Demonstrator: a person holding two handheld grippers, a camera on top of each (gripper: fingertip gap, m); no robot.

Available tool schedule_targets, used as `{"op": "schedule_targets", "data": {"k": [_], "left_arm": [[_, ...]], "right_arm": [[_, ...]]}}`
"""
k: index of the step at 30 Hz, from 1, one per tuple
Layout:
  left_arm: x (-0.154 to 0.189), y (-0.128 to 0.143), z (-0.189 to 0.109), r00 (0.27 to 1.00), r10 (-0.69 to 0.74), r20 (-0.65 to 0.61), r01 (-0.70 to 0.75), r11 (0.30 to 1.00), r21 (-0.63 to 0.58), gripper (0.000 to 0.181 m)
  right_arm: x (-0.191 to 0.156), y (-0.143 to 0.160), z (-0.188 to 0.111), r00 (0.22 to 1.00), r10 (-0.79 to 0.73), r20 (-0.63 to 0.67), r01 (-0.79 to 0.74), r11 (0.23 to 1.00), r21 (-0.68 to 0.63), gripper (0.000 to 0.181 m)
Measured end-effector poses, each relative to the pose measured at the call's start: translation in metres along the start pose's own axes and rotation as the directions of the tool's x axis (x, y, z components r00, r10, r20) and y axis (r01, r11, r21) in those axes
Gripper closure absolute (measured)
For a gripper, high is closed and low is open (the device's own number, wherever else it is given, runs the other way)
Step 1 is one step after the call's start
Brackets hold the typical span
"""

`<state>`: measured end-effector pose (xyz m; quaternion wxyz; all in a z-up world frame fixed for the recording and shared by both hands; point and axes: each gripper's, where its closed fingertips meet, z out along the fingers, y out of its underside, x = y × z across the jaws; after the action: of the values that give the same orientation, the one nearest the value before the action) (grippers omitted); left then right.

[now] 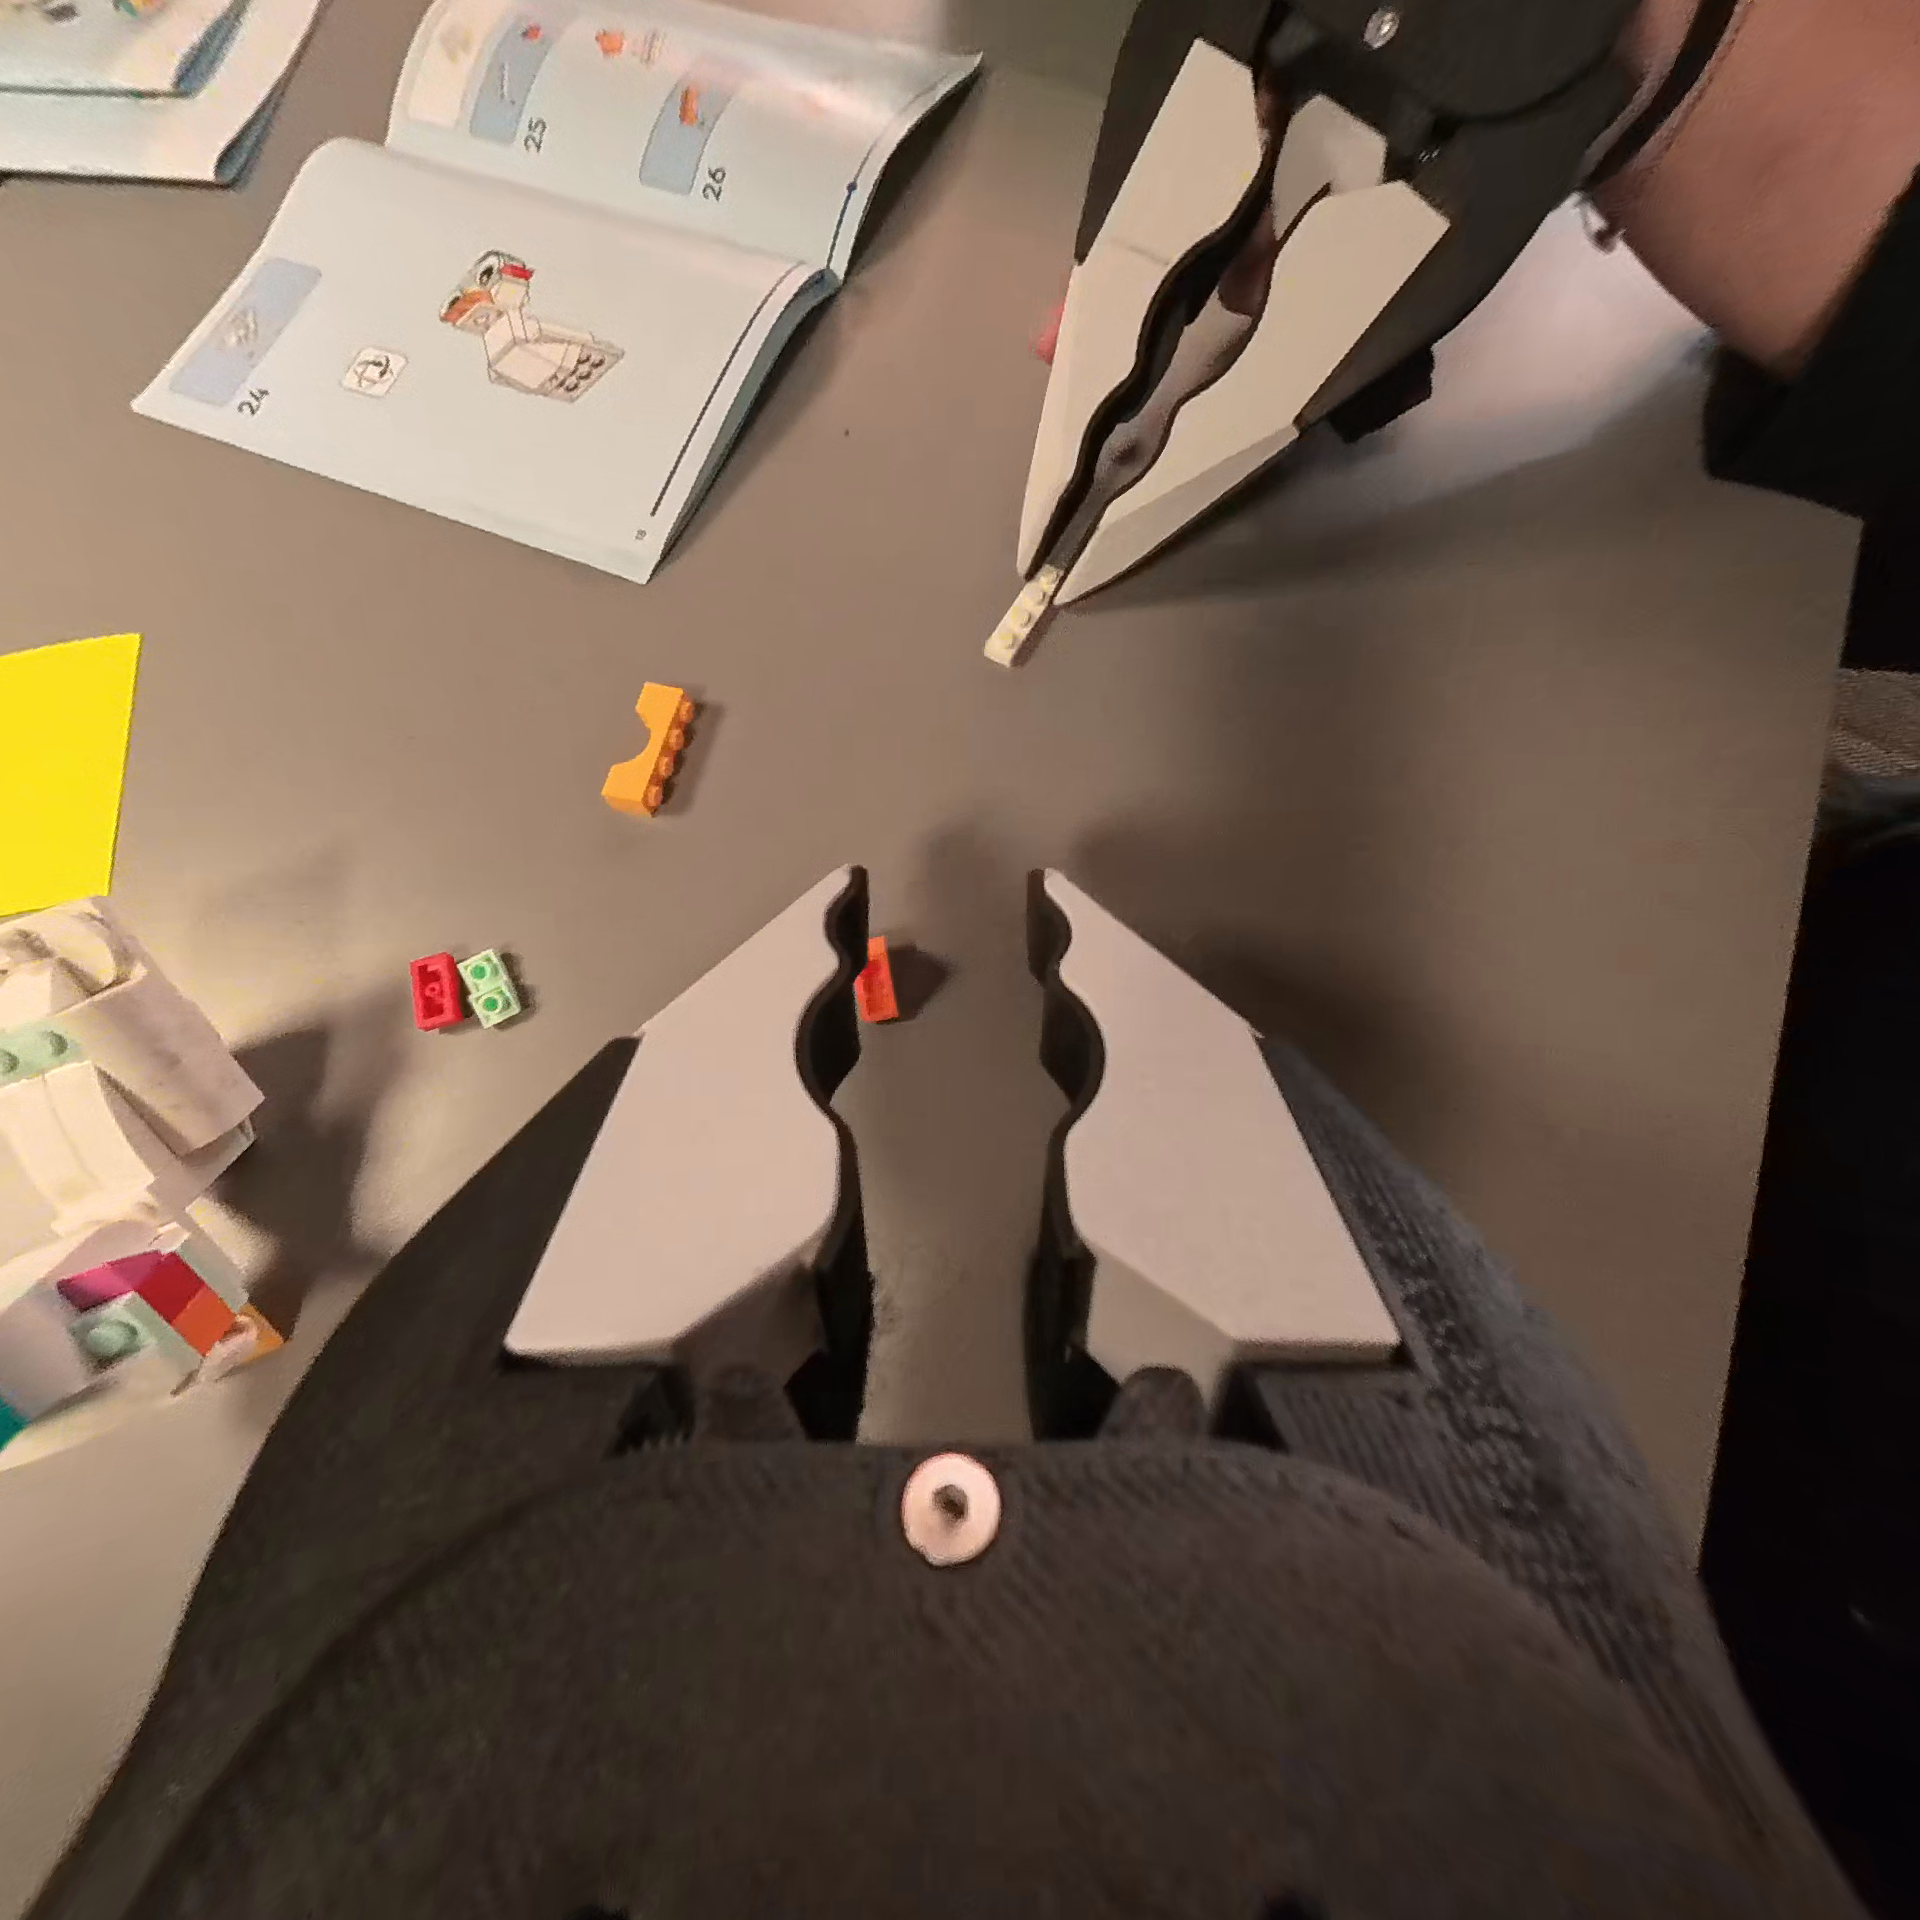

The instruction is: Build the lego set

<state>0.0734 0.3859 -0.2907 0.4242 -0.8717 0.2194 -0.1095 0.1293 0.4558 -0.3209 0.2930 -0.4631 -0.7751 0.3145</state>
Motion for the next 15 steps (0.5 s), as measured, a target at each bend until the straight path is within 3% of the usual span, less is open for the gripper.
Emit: {"op": "schedule_targets", "data": {"k": [7,15], "left_arm": [[0.012,-0.004,-0.003,0.999,0.012,-0.041,-0.009,0.996,0.094,0.153],[-0.013,0.031,-0.005,0.993,-0.117,0.031,0.119,0.991,-0.066,0.147]], "right_arm": [[-0.005,-0.026,-0.002,0.995,-0.057,-0.077,0.066,0.991,0.119,0.177],[-0.021,-0.029,0.015,0.999,-0.052,0.006,0.052,0.997,0.059,0.177]]}}
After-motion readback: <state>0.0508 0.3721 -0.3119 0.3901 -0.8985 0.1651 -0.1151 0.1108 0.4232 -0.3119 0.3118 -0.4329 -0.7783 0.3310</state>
